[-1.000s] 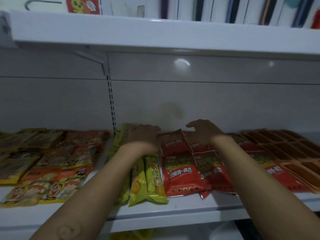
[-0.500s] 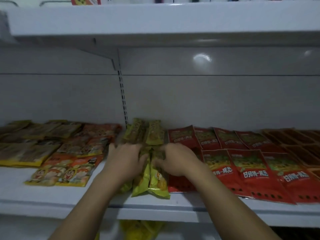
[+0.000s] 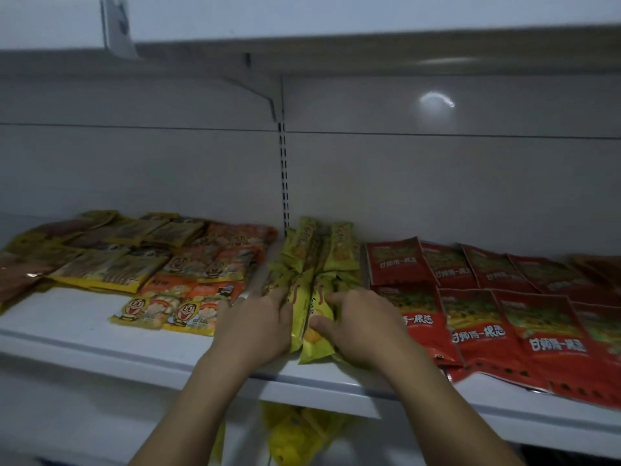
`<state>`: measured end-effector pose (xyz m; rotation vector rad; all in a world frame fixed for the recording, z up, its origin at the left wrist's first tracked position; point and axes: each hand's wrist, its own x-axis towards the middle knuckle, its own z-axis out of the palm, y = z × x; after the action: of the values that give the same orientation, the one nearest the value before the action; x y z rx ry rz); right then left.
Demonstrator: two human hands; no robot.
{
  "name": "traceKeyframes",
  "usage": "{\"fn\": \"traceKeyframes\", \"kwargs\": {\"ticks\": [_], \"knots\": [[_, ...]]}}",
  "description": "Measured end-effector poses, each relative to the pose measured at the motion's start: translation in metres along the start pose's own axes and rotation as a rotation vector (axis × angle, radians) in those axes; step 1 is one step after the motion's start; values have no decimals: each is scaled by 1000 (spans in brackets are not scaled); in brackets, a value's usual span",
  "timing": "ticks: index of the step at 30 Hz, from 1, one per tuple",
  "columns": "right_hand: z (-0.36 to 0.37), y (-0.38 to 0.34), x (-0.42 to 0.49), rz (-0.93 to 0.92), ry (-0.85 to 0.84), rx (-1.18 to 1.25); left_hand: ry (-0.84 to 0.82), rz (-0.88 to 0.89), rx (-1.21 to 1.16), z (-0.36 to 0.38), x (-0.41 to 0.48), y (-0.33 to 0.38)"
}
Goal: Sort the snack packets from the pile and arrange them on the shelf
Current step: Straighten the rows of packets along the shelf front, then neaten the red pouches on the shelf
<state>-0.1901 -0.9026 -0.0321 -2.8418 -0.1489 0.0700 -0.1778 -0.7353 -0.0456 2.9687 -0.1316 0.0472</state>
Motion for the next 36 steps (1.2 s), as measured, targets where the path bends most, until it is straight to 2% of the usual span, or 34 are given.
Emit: {"fn": "traceKeyframes", "kwargs": {"ticks": [4,11,16,21,29,36], "knots": [[4,-1,2,6,8,12,30,68,-11,3,6,-9],[12,-9,7,51,19,-23,59,85,-7,13,10,-15],[11,-11,2,69,33,-10,54,129,84,2,8,-14],[1,-13,-6,91,97,63,147,186,122,-12,13,-8],[-29,21,-7,230,228,-25,121,439,34,-29,32,50],[-60,79,-21,405,189,-80,-32,610,11,-33,59,116]]}}
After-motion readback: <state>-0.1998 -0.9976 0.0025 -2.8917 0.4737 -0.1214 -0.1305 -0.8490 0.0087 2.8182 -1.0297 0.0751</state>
